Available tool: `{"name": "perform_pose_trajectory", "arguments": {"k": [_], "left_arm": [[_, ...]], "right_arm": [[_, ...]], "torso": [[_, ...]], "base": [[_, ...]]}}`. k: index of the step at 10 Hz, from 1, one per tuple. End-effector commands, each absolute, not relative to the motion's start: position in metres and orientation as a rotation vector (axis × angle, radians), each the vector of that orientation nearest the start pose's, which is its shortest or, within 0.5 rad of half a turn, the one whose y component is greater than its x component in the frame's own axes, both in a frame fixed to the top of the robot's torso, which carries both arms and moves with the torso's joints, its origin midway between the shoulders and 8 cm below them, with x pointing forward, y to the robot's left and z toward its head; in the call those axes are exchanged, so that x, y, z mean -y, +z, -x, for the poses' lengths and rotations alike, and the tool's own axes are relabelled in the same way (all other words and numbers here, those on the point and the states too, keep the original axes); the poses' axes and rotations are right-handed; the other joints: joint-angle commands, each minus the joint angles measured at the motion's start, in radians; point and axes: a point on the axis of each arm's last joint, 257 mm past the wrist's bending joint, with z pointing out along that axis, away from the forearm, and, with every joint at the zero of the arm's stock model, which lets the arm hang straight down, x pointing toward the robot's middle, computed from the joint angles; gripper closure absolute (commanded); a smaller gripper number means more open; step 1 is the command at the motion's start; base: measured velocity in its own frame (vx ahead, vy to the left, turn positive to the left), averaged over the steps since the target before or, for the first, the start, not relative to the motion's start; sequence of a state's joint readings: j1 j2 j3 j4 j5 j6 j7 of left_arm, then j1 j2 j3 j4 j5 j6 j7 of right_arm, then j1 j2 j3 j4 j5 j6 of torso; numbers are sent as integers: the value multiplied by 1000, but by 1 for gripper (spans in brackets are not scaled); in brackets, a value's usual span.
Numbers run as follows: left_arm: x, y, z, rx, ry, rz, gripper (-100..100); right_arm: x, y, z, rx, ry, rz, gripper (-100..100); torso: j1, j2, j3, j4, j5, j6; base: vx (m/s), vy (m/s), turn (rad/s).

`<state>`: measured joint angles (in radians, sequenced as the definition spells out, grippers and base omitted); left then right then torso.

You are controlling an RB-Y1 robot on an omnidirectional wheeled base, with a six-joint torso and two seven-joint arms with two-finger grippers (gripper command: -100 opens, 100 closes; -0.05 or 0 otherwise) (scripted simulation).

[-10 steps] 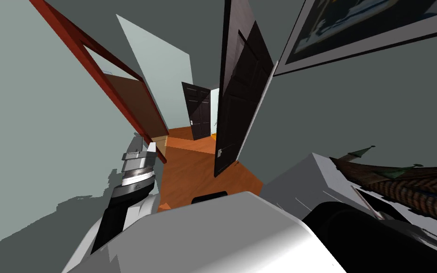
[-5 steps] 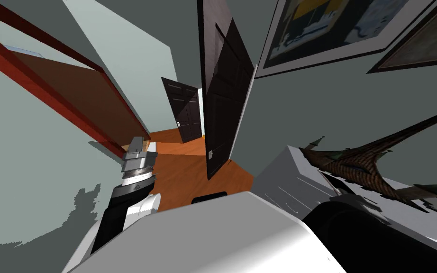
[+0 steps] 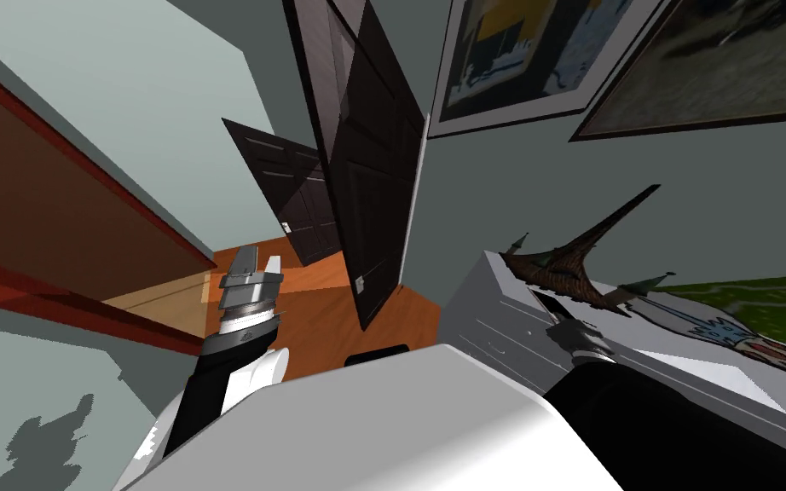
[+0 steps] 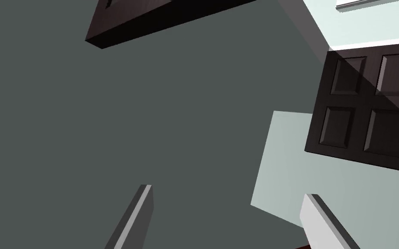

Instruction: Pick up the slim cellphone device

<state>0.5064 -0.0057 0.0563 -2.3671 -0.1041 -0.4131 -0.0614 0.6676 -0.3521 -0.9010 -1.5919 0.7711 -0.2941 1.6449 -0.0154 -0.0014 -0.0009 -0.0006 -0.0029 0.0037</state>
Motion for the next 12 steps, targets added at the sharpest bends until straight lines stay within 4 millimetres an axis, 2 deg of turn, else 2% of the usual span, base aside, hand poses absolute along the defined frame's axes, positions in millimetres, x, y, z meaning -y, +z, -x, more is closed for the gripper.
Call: {"name": "perform_pose_trajectory", "arguments": {"k": [1, 2, 4, 5, 7, 8, 9, 10, 12], "left_arm": [[-287, 44, -339, -679, -1112, 574, 0], [-287, 44, -339, -679, -1112, 574, 0], [-287, 44, -339, -679, -1112, 574, 0], [-287, 44, -339, -679, -1112, 574, 0], [-287, 44, -339, -679, -1112, 574, 0], [-287, 44, -339, -679, -1112, 574, 0], [-287, 45, -339, -679, -1112, 574, 0], [-287, 44, -339, -679, -1112, 574, 0], [-287, 44, -339, -679, -1112, 574, 0]], "right_arm": [[711, -189, -162, -1769, -1646, 807, 100], [686, -173, -203, -1676, -1611, 873, 100], [668, -192, -217, -1681, -1553, 910, 100], [642, -178, -252, -1594, -1520, 966, 100], [628, -187, -261, -1588, -1487, 991, 100], [620, -194, -266, -1588, -1460, 1001, 100], [597, -184, -291, -1521, -1432, 1047, 100], [581, -183, -301, -1491, -1410, 1069, 100], [567, -194, -307, -1491, -1369, 1082, 100]], "torso": [[0, 0, 0, 0, 0, 0], [2, 2, 1, 0, 0, 1], [-1, -2, -2, -1, 0, -1], [0, 0, 0, -1, -2, -1], [-2, -1, -1, -1, -4, 0], [-2, 1, 0, -1, -4, 0], [-1, 3, 1, -1, -5, -2], [-4, -1, -2, -2, -6, -2], [-3, -1, -2, -3, -7, -2]], "base": [[58, -51, -469], [100, -79, -515], [99, -71, -381], [99, -50, -395], [85, -38, -437], [33, -12, -170], [116, -71, -412], [137, -66, -432], [47, 3, -257]]}}
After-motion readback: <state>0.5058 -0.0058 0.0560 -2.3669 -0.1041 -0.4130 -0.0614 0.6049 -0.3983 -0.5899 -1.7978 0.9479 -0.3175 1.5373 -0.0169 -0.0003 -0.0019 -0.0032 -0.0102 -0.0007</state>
